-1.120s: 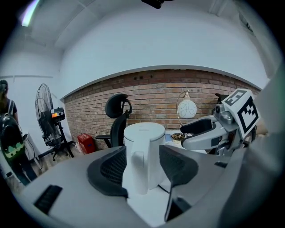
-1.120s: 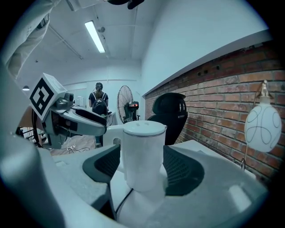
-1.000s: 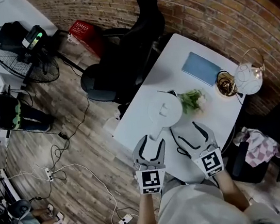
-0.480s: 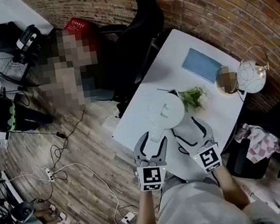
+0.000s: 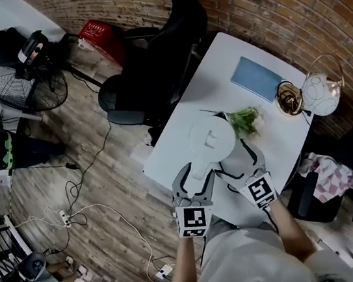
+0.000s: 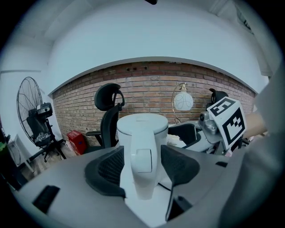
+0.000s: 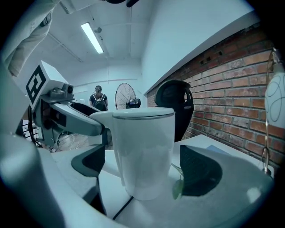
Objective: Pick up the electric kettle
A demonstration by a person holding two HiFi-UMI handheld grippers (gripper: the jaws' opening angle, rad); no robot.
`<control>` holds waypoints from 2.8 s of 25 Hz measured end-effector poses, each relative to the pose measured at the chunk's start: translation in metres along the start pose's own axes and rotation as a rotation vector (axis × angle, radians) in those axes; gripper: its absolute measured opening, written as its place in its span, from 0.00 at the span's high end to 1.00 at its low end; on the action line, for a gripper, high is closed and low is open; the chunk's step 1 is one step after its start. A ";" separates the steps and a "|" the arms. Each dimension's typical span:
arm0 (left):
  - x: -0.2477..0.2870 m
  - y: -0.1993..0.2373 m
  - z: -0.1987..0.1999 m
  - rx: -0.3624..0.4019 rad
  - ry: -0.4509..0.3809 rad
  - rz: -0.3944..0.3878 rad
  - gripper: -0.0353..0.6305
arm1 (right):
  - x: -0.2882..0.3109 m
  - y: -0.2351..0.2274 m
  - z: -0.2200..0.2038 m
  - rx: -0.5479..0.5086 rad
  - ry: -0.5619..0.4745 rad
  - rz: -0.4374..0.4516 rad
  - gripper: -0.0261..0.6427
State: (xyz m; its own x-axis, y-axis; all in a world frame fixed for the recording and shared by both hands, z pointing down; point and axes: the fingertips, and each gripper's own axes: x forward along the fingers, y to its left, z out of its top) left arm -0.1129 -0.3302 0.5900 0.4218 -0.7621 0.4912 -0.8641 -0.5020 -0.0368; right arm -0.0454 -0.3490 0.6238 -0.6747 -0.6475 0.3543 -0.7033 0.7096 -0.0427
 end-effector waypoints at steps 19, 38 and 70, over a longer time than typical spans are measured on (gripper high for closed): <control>0.016 0.000 -0.015 0.025 0.047 -0.023 0.67 | 0.046 -0.006 -0.005 -0.020 -0.033 0.070 0.09; 0.017 -0.002 -0.011 -0.012 -0.025 -0.059 0.75 | 0.044 -0.006 -0.004 -0.030 -0.047 0.060 0.10; -0.035 -0.020 0.035 0.018 -0.156 -0.042 0.75 | -0.002 0.012 0.052 -0.118 -0.127 0.037 0.11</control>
State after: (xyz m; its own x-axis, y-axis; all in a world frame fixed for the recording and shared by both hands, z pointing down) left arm -0.1007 -0.3075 0.5425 0.4959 -0.7942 0.3511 -0.8406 -0.5405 -0.0351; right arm -0.0641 -0.3530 0.5742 -0.7281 -0.6447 0.2329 -0.6510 0.7567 0.0593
